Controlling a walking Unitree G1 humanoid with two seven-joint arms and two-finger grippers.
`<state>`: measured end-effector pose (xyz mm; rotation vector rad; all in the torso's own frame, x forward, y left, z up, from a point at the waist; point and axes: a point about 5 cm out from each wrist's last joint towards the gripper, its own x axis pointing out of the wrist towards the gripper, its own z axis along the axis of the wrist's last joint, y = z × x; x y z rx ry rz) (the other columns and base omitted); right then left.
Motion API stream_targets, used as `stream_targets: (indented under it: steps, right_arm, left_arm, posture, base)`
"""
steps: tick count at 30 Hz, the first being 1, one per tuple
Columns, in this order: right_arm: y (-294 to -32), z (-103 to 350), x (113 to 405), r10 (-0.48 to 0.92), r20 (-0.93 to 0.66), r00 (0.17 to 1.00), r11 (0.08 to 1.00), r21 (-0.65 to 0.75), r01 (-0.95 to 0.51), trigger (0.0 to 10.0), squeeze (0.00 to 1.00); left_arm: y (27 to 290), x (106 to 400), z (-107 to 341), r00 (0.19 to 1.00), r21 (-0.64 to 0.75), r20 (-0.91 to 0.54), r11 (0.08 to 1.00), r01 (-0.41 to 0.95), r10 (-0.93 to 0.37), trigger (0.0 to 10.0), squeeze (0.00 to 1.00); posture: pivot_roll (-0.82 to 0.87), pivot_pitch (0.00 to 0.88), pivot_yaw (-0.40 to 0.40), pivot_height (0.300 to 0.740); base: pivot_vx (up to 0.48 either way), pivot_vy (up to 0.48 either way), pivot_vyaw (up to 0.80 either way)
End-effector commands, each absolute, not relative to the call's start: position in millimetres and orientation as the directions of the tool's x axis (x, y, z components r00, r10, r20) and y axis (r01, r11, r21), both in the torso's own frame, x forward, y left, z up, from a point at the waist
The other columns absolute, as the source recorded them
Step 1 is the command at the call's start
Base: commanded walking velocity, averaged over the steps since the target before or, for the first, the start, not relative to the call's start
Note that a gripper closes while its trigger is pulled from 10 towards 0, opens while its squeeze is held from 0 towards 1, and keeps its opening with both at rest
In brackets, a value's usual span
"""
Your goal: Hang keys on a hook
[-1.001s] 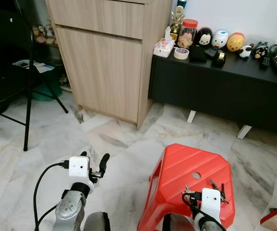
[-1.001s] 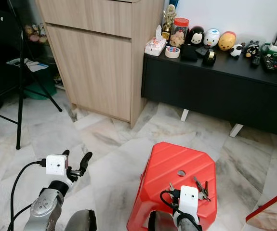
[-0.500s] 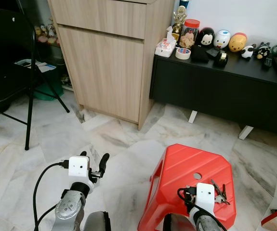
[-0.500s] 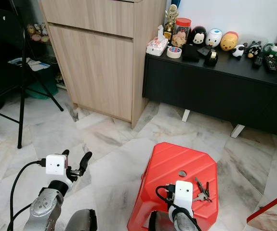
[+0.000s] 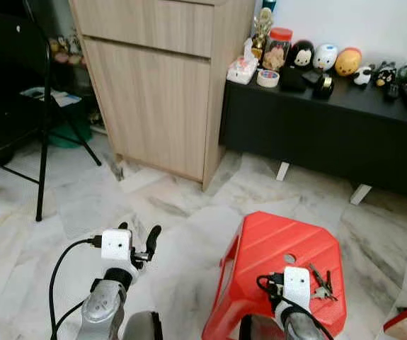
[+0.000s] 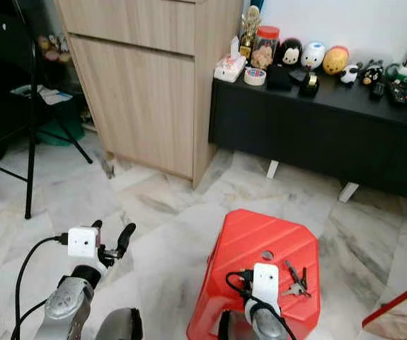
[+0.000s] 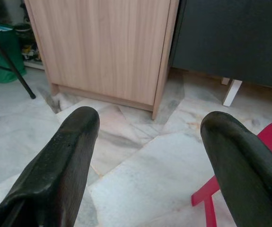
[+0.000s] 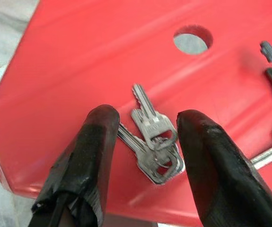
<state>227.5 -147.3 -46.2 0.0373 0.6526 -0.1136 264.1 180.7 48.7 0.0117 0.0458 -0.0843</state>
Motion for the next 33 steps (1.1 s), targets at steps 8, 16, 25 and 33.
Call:
stream_targets:
  steps: [8, 16, 25, 33]
  right_arm:
    - [-154, -48, 224, -0.134, -0.6, 0.789, 0.987, -0.011, 0.16, 10.0, 0.0]
    - [-159, -48, 218, -0.154, -0.59, 0.793, 0.984, -0.018, 0.178, 10.0, 0.0]
    - [-160, -50, 214, -0.165, -0.597, 0.785, 0.982, -0.022, 0.189, 10.0, 0.0]
    - [-159, -53, 213, -0.16, -0.614, 0.773, 0.983, -0.024, 0.184, 10.0, 0.0]
  left_arm:
    - [179, 265, 49, 0.995, 0.017, -0.045, 0.996, 0.09, -0.089, 10.0, 0.0]
    - [179, 266, 49, 0.995, 0.026, -0.045, 0.996, 0.091, -0.09, 10.0, 0.0]
    - [179, 265, 49, 0.995, 0.03, -0.046, 0.995, 0.095, -0.094, 10.0, 0.0]
    - [179, 265, 48, 0.995, 0.031, -0.048, 0.995, 0.094, -0.092, 10.0, 0.0]
  posture:
    - [0.07, 0.036, -0.074, 0.599]
    - [0.07, 0.033, -0.073, 0.599]
    - [0.07, 0.033, -0.073, 0.599]
    - [0.07, 0.033, -0.073, 0.599]
  base:
    - [0.0, 0.0, 0.0]
    - [0.0, 0.0, 0.0]
    - [0.0, 0.0, 0.0]
    - [0.0, 0.0, 0.0]
